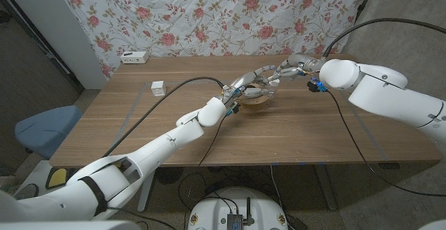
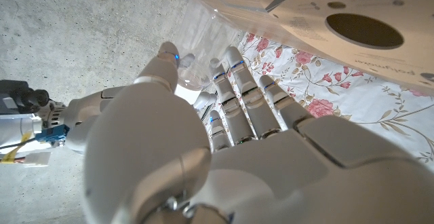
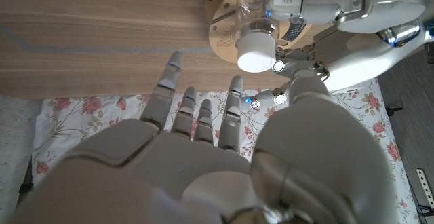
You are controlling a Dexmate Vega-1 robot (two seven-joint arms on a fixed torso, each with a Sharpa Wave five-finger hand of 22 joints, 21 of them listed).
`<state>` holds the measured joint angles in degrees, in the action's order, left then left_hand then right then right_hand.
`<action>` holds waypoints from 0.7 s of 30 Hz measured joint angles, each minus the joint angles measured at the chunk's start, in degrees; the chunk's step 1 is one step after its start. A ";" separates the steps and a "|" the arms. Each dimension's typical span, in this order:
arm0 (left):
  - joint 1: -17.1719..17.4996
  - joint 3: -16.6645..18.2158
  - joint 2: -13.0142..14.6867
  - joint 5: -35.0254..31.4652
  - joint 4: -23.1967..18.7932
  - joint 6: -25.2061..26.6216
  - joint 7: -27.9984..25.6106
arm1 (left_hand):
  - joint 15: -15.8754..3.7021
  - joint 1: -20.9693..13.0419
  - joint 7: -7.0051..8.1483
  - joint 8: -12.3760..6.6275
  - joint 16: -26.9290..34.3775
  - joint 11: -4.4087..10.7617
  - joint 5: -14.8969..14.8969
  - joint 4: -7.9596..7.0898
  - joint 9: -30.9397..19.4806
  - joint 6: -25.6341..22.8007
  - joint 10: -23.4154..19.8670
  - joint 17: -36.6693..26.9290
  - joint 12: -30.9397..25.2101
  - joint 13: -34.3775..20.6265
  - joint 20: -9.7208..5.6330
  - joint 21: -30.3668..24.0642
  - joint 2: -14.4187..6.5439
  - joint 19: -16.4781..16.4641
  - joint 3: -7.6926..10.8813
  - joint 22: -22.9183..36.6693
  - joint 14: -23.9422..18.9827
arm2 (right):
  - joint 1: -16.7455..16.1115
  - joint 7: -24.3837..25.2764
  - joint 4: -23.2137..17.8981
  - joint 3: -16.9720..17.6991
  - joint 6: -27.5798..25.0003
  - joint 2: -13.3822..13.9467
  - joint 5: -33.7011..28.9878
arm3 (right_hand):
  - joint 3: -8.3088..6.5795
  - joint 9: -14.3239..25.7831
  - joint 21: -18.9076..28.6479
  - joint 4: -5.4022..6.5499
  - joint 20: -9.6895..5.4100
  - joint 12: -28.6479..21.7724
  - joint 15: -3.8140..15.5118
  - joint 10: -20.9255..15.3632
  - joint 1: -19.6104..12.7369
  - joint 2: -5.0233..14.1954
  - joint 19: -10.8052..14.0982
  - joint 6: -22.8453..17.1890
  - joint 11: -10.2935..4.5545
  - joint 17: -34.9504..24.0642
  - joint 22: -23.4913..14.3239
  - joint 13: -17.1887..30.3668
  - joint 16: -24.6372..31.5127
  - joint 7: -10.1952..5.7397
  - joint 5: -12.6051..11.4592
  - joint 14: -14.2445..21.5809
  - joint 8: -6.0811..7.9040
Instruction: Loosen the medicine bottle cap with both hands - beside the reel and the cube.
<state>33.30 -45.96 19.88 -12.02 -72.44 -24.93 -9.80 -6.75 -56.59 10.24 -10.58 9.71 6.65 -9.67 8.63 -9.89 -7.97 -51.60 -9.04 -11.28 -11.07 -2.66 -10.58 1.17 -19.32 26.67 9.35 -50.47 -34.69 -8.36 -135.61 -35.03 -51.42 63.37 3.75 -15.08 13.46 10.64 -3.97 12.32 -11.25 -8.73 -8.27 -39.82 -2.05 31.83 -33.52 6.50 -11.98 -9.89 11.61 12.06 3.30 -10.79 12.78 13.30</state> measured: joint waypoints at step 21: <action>-0.43 -0.04 -0.12 0.26 0.90 -0.65 0.42 | 0.00 -0.01 0.00 0.00 0.00 0.02 0.05 -0.04 0.00 0.00 0.02 0.00 0.08 0.05 0.00 0.00 0.00 0.00 0.03 0.00 0.00 | 4.87 -3.85 -0.43 -5.23 -4.97 -0.76 -3.77 | -0.13 0.54 0.27 -1.52 -0.15 0.23 -0.61 0.60 -0.90 -0.20 0.15 -0.50 0.58 0.54 0.00 0.00 0.01 0.19 -0.01 0.00 -0.14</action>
<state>32.87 -45.99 19.75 -11.76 -71.54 -25.58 -9.38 -6.75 -56.59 10.24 -10.58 9.71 6.67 -9.62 8.58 -9.89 -7.97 -51.58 -9.04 -11.20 -11.03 -2.66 -10.58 1.17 -19.32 26.70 9.35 -50.47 -29.82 -12.21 -136.04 -40.26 -56.39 62.61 -0.02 -15.20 14.00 10.91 -5.48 12.17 -11.02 -9.33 -7.67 -40.72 -2.24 31.98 -34.02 7.08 -11.44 -9.89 11.61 12.07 3.49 -10.80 12.78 13.16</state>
